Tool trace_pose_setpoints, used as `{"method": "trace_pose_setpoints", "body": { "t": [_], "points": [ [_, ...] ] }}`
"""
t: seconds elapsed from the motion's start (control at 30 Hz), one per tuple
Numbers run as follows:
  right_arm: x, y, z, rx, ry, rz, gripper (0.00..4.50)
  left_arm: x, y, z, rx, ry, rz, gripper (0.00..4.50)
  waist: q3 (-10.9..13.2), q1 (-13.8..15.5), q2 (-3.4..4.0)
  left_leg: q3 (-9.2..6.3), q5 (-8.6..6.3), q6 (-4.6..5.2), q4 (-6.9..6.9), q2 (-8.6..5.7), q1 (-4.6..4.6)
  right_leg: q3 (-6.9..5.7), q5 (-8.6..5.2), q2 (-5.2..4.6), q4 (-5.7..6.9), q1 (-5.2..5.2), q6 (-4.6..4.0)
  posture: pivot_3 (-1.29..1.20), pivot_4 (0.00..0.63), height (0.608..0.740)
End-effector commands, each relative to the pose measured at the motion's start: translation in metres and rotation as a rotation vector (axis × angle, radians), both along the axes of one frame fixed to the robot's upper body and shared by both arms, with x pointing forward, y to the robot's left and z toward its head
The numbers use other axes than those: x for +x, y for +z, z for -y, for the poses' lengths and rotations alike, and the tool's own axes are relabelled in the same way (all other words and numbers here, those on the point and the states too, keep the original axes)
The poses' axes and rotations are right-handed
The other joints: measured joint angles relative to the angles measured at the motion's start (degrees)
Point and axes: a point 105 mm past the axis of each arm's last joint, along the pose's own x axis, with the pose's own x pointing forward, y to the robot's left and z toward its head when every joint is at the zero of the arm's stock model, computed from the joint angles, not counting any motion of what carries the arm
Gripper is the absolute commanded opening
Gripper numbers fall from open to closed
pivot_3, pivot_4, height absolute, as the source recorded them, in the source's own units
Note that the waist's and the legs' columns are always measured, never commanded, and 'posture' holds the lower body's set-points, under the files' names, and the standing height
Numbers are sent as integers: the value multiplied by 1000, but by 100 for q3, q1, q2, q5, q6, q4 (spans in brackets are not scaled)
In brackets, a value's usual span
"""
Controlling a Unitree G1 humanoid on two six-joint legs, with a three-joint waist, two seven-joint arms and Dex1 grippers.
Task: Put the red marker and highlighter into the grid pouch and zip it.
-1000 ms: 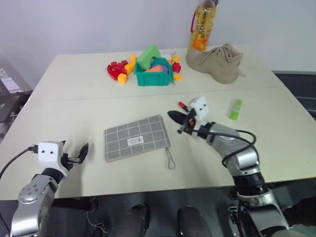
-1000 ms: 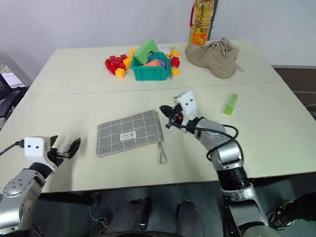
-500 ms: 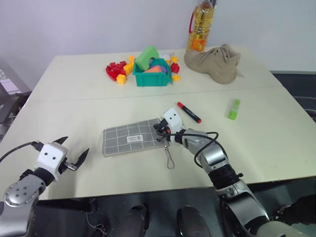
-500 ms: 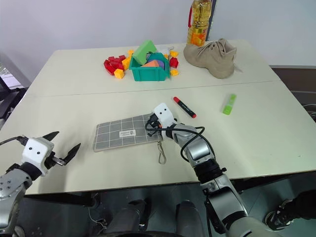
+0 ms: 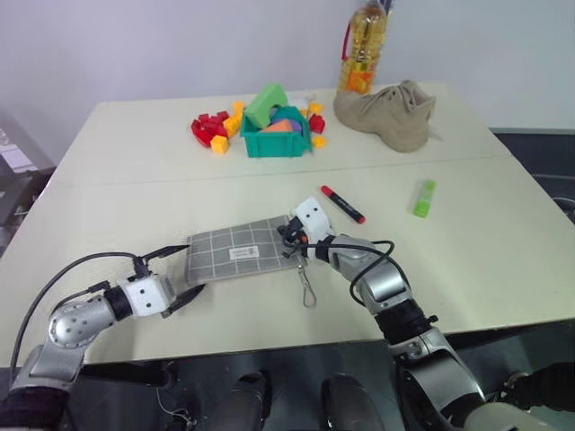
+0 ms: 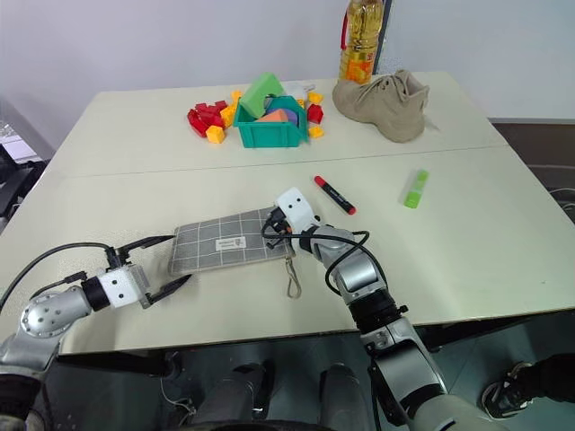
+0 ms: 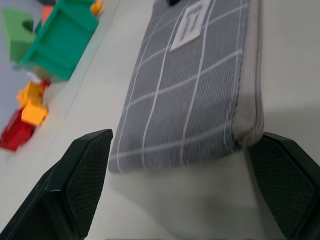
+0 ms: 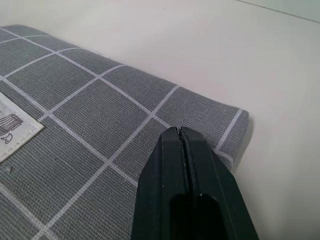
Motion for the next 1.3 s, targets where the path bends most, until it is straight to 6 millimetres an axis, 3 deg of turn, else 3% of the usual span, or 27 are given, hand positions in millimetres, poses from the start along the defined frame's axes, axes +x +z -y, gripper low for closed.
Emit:
{"method": "trace_pose_setpoints", "body": {
  "t": [0.03,0.07,0.17,0.23,0.4,0.57,0.7,0.83,1.03,1.17,1.3],
  "points": [
    [-1,-7,-1,-16,-8,-19,40,3,-1,4,12,-65,23,4500,-1,3,-1,-1,0,0,0,0,0,0,0,0,1,0,0,0,150,740],
    [-2,-7,-1,-17,-6,-18,40,5,-1,5,12,-80,29,4500,-1,2,-1,-1,0,0,1,0,1,0,0,0,2,0,0,0,150,740],
    [-1,-7,-2,-19,-4,-16,0,8,0,7,15,-117,53,3564,-1,-7,-1,-1,1,0,1,-1,1,0,0,0,5,0,1,0,150,740],
    [-1,-6,-2,-21,-4,-14,0,11,1,8,14,-130,72,2697,-1,-9,-1,0,1,0,1,-1,1,0,0,0,8,-2,1,0,150,740],
    [-1,-6,-2,-27,-1,-7,0,14,2,12,-1,-158,99,41,-2,-11,-2,0,1,-1,2,-1,1,0,0,0,11,-1,2,0,150,740],
    [1,0,-1,-18,-5,22,0,10,0,17,-57,-154,77,41,-2,-12,-2,-1,1,0,3,-2,1,0,0,0,12,-1,2,0,150,740],
    [8,35,6,56,-5,131,0,6,2,17,-146,-83,23,41,0,-18,1,-1,1,0,3,-2,1,4,0,0,13,-1,2,0,150,740],
    [11,70,28,113,0,194,1333,11,12,12,-276,82,-5,0,2,-3,1,-1,1,0,4,-3,-2,5,0,-1,13,0,2,0,150,740],
    [10,93,65,111,-11,229,4460,12,20,14,-434,273,1,0,2,-6,1,0,1,0,0,-2,-3,6,-4,-1,15,12,5,0,150,740],
    [0,86,72,147,19,146,4460,15,24,23,-484,325,22,0,2,1,1,0,1,0,-1,0,-3,6,-3,1,17,11,4,0,150,740],
    [-5,76,64,148,33,103,4460,18,26,35,-504,323,27,0,2,20,0,3,1,0,0,-1,-4,6,-3,-2,16,12,4,0,150,740]
  ]
}}
